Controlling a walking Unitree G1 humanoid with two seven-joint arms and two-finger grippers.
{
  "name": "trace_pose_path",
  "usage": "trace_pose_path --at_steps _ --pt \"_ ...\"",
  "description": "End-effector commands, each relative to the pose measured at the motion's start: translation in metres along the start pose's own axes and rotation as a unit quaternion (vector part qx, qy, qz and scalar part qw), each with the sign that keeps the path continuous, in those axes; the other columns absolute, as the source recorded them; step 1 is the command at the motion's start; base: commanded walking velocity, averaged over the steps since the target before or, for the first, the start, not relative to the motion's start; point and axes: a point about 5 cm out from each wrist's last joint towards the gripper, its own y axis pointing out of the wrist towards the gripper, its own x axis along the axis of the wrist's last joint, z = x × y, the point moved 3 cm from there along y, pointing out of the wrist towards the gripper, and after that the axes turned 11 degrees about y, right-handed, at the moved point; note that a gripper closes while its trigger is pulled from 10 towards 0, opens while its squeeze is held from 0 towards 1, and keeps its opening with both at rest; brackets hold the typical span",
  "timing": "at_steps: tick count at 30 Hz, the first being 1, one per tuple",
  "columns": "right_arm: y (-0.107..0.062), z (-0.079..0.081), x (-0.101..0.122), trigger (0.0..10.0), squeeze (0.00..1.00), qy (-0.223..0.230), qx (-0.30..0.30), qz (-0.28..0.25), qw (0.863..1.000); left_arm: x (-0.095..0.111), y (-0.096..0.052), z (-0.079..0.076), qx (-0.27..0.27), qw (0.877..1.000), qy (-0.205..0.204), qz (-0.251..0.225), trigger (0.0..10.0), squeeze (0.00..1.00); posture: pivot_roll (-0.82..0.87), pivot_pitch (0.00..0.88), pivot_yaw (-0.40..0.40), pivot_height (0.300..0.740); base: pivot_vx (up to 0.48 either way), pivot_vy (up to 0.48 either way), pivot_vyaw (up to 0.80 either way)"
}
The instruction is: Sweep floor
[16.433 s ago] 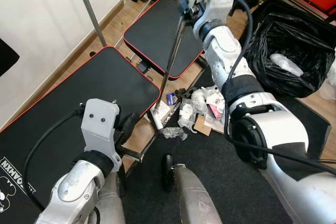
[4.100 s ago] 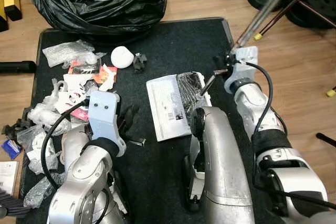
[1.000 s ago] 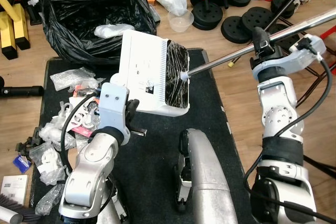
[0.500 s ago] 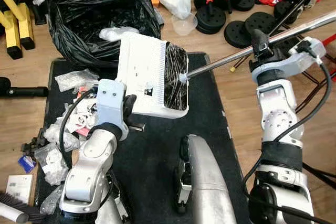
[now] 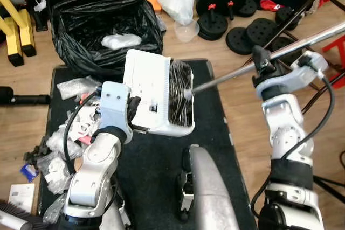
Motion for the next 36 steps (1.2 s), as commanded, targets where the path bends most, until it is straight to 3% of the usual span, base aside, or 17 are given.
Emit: trace_pose_path --at_steps 1,24,31,36 --pt "-0.004 0.006 0.016 10.0 0.00 0.006 0.020 -0.028 0.999 -0.008 -0.001 0.002 0.026 0.999 -0.006 0.019 10.0 0.00 -0.11 0.186 -0.174 0.640 0.000 0.000 0.00" --pt "-0.012 0.005 0.007 10.0 0.00 0.002 0.018 -0.018 1.000 -0.012 0.008 0.012 0.036 0.999 -0.004 0.006 10.0 0.00 -0.11 0.128 -0.147 0.710 0.000 0.000 0.00" --pt "-0.025 -0.001 -0.014 10.0 0.00 0.000 0.008 0.009 1.000 -0.015 0.009 0.012 0.028 1.000 0.006 0.000 10.0 0.00 -0.11 0.118 -0.139 0.735 0.000 0.000 0.00" --pt "-0.025 -0.003 -0.013 10.0 0.00 -0.004 0.005 0.007 1.000 -0.014 0.009 0.012 0.026 1.000 0.005 -0.004 10.0 0.00 -0.11 0.121 -0.135 0.740 0.000 0.000 0.00"
